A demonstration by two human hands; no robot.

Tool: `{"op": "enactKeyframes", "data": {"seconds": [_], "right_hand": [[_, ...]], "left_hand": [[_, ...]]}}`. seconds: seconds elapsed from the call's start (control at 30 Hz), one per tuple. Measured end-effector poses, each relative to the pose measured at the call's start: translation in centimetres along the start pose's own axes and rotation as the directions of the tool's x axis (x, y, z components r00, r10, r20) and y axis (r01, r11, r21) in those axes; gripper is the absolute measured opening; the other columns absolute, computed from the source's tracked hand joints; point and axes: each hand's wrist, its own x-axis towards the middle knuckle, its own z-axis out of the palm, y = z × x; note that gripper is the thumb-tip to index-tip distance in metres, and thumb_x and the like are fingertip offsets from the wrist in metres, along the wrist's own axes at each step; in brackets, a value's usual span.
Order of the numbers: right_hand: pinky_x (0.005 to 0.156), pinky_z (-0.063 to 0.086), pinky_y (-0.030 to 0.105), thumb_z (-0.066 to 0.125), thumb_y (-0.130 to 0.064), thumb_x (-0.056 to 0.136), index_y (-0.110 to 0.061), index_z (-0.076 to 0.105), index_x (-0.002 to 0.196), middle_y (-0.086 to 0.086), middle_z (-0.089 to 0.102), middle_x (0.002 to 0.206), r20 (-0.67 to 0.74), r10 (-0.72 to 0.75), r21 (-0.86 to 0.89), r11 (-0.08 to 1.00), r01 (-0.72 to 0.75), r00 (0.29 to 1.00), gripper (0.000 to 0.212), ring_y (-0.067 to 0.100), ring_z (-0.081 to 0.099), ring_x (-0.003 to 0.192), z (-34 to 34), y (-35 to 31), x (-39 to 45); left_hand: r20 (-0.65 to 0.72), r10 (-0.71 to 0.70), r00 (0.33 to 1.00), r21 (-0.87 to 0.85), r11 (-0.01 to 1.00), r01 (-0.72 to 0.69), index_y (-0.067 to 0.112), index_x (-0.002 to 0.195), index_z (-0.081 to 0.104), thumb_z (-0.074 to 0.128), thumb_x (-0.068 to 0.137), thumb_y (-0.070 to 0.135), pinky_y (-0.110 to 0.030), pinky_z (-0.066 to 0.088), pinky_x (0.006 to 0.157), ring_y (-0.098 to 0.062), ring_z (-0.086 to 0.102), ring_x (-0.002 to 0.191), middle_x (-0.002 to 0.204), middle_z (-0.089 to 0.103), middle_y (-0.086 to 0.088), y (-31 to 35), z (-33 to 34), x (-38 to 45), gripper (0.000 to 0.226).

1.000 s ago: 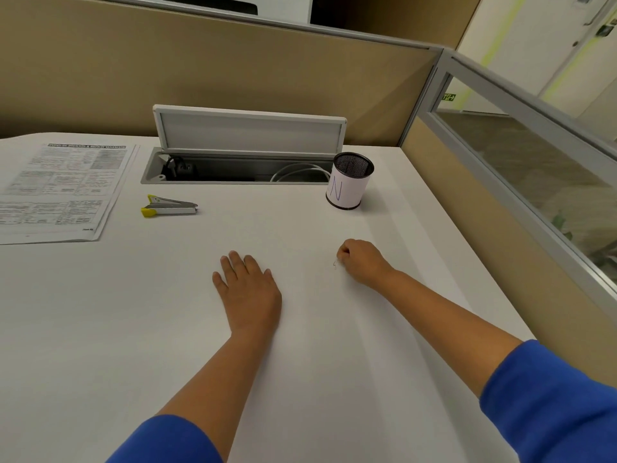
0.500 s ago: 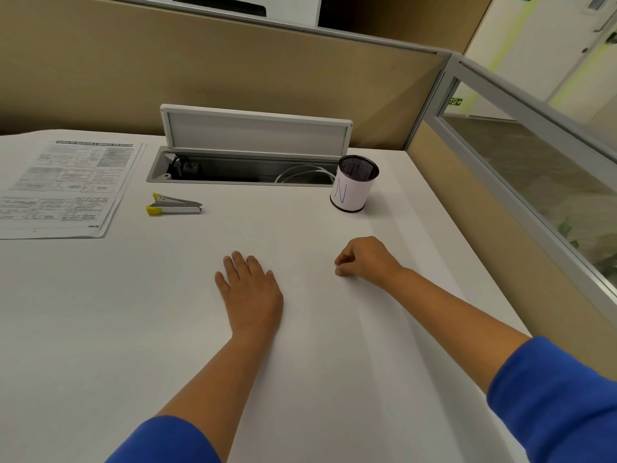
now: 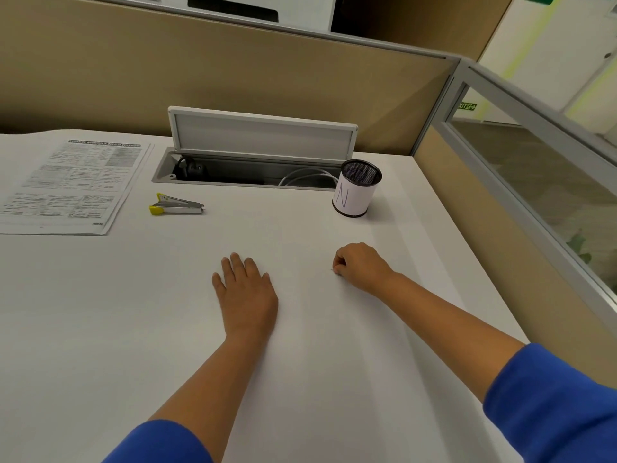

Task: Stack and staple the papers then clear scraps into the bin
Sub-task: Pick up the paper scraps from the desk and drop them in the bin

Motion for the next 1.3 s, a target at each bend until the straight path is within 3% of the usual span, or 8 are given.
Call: {"op": "enactKeyframes", "data": {"seconds": [0.17, 0.4, 0.57, 0.73, 1.0, 1.1, 1.23, 1.3], "right_hand": [[0.077, 0.046, 0.024, 0.051, -0.005, 0.086, -0.003, 0.07, 0.093, 0.007, 0.071, 0.105, -0.024, 0.01, 0.13, 0.991, -0.007, 1.0, 0.02, 0.019, 0.062, 0.091, -0.5, 0.7, 0.1], [0.07, 0.044, 0.023, 0.067, -0.013, 0.081, -0.008, 0.073, 0.089, 0.006, 0.073, 0.096, 0.034, -0.018, 0.057, 0.998, 0.016, 0.999, 0.011, 0.013, 0.057, 0.076, -0.7, 0.0, 0.5], [0.078, 0.051, 0.034, 0.055, -0.006, 0.084, 0.0, 0.069, 0.093, 0.014, 0.071, 0.103, 0.088, 0.001, -0.05, 0.999, 0.003, 0.996, 0.018, 0.029, 0.066, 0.094, -0.3, -0.6, 1.1], [0.067, 0.046, 0.036, 0.047, 0.0, 0.085, 0.007, 0.064, 0.101, 0.02, 0.067, 0.107, 0.09, -0.012, -0.12, 0.993, 0.023, 0.996, 0.024, 0.035, 0.065, 0.096, 0.7, -0.3, 1.1], [0.054, 0.032, 0.03, 0.041, 0.008, 0.08, -0.009, 0.038, 0.067, 0.006, 0.042, 0.076, 0.121, -0.024, -0.157, 0.987, 0.043, 0.992, 0.022, 0.023, 0.042, 0.064, 0.8, -0.5, 0.8], [0.05, 0.028, 0.027, 0.04, 0.008, 0.079, -0.004, 0.043, 0.07, 0.01, 0.048, 0.079, 0.126, -0.003, -0.072, 0.997, 0.012, 0.992, 0.015, 0.026, 0.044, 0.067, 0.9, 0.1, 1.0], [0.065, 0.047, 0.044, 0.039, 0.004, 0.086, 0.017, 0.056, 0.094, 0.034, 0.062, 0.103, 0.127, 0.048, 0.201, 0.977, -0.073, 0.991, 0.023, 0.042, 0.057, 0.077, -0.2, 0.9, 1.2], [0.06, 0.05, 0.036, 0.039, 0.0, 0.09, 0.008, 0.053, 0.081, 0.027, 0.061, 0.084, 0.141, 0.071, 0.431, 0.894, -0.126, 0.987, 0.019, 0.026, 0.052, 0.062, -0.8, 1.5, 0.9]], "left_hand": [[-0.006, -0.006, 1.0, 0.001, 1.0, 0.006, 0.003, 0.14, 0.031, 0.026, 0.098, 0.027, -0.049, 0.01, 0.117, -0.033, 0.012, 0.144, 0.154, 0.022, -0.018, 0.0, 0.0, 0.1, 0.048], [-0.015, -0.016, 1.0, 0.016, 1.0, 0.016, 0.003, 0.137, 0.034, 0.027, 0.098, 0.027, -0.049, 0.012, 0.116, -0.033, 0.015, 0.143, 0.152, 0.026, -0.017, 0.0, 0.1, 0.1, 0.047], [-0.022, -0.022, 1.0, 0.007, 1.0, 0.022, 0.004, 0.137, 0.035, 0.027, 0.097, 0.028, -0.049, 0.013, 0.117, -0.032, 0.016, 0.143, 0.152, 0.026, -0.016, 0.0, 0.2, 0.1, 0.046], [-0.026, -0.025, 0.999, 0.009, 1.0, 0.025, 0.004, 0.136, 0.036, 0.027, 0.097, 0.028, -0.049, 0.013, 0.116, -0.032, 0.016, 0.143, 0.152, 0.027, -0.015, 0.0, 0.3, 0.2, 0.046], [-0.047, -0.023, 0.999, 0.039, 0.999, 0.025, 0.002, 0.128, 0.044, 0.033, 0.095, 0.025, -0.052, 0.023, 0.111, -0.035, 0.027, 0.137, 0.144, 0.038, -0.018, 0.0, 0.6, 0.4, 0.041], [-0.046, -0.023, 0.999, 0.044, 0.999, 0.025, 0.002, 0.128, 0.043, 0.032, 0.096, 0.025, -0.051, 0.022, 0.111, -0.035, 0.026, 0.137, 0.145, 0.037, -0.017, -0.1, 0.6, 0.5, 0.041], [-0.05, -0.023, 0.998, 0.043, 0.999, 0.025, 0.002, 0.129, 0.042, 0.033, 0.096, 0.025, -0.051, 0.021, 0.112, -0.035, 0.025, 0.138, 0.146, 0.036, -0.017, -0.1, 0.7, 0.4, 0.041], [-0.054, -0.022, 0.998, 0.044, 0.999, 0.024, 0.002, 0.128, 0.043, 0.033, 0.096, 0.025, -0.051, 0.021, 0.112, -0.035, 0.026, 0.138, 0.145, 0.037, -0.018, -0.1, 0.7, 0.5, 0.041]]}}
